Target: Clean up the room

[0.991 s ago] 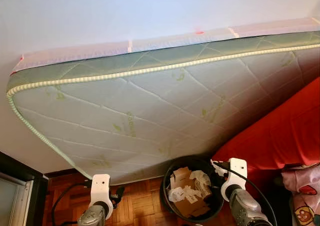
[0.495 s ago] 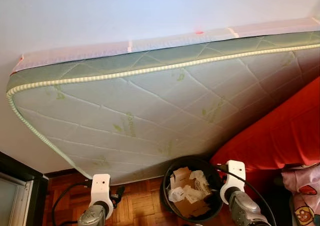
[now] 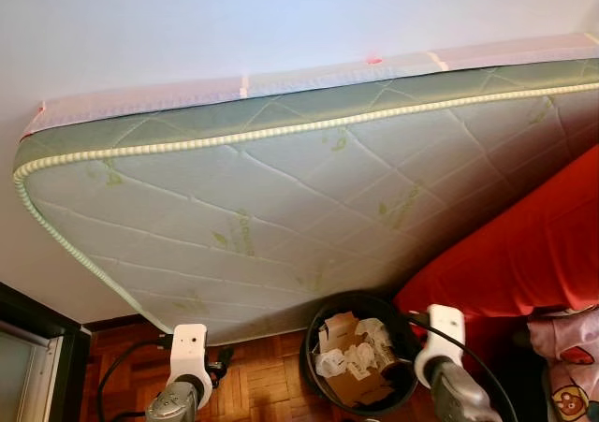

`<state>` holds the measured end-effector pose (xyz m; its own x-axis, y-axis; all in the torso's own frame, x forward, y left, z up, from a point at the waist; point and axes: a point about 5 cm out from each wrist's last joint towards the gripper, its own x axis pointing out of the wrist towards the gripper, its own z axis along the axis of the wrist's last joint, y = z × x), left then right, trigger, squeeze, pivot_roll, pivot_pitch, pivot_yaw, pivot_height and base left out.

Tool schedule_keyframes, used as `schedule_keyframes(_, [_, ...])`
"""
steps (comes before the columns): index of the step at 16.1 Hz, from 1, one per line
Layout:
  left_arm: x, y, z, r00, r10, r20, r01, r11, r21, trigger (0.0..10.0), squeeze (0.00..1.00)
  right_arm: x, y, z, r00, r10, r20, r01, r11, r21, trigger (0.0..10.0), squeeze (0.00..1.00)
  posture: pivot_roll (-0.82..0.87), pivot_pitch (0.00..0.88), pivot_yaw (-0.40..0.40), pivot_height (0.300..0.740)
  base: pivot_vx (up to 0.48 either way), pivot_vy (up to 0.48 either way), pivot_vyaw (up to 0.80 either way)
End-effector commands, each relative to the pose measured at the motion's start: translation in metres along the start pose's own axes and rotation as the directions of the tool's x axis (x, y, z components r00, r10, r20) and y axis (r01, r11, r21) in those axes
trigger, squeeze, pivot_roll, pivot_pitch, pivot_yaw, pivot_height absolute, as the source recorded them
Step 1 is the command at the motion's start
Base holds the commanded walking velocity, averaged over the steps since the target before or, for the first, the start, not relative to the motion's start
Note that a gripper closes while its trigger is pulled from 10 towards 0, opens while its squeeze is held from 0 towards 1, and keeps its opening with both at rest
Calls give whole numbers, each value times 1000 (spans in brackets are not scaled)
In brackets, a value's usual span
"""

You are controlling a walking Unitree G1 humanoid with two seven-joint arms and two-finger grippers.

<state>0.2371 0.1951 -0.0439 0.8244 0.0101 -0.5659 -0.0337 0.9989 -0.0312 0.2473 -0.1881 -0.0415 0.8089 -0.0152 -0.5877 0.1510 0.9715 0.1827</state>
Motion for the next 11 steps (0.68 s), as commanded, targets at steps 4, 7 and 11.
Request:
schedule_keyframes(4, [-5, 7, -14, 997, 19, -69, -19, 1000, 1, 10000, 0, -13, -24, -24, 993, -103, -55, 105, 994, 27, 10000, 0, 87, 157, -14, 738, 0, 0, 0])
schedule_keyframes(7, [-10, 10, -27, 992, 30, -122, -30, 1000, 5, 10000, 0, -34, -58, -53, 966, -198, -165, 192, 980, -52, 10000, 0, 70, 135, -25, 738, 0, 0, 0])
schedule_keyframes(11, [-21, 14, -49, 978, 51, -203, -51, 999, 6, 10000, 0, -41, -60, -66, 957, -195, -214, 176, 979, -107, 10000, 0, 70, 111, -33, 738, 0, 0, 0])
